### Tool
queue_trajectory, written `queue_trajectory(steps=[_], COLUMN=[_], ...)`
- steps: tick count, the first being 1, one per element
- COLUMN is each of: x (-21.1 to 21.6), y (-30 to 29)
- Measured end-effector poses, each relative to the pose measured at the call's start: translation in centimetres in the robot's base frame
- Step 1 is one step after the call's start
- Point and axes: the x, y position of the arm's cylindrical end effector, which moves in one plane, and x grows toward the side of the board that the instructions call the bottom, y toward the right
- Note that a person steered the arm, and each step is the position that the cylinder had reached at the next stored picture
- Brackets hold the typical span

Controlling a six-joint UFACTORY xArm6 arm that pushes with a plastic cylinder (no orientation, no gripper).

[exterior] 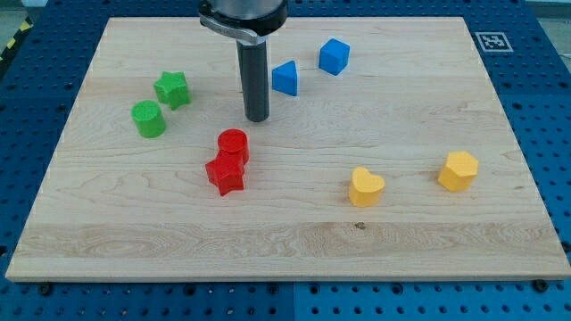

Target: Move your arm to the bottom right of the green star

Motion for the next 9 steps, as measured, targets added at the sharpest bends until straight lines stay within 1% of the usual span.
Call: queue_trajectory(steps=[4, 5, 6, 9], x=[0.0, 0.0, -0.1, -1.3], y=[-1.3, -3.0, -6.0, -6.8])
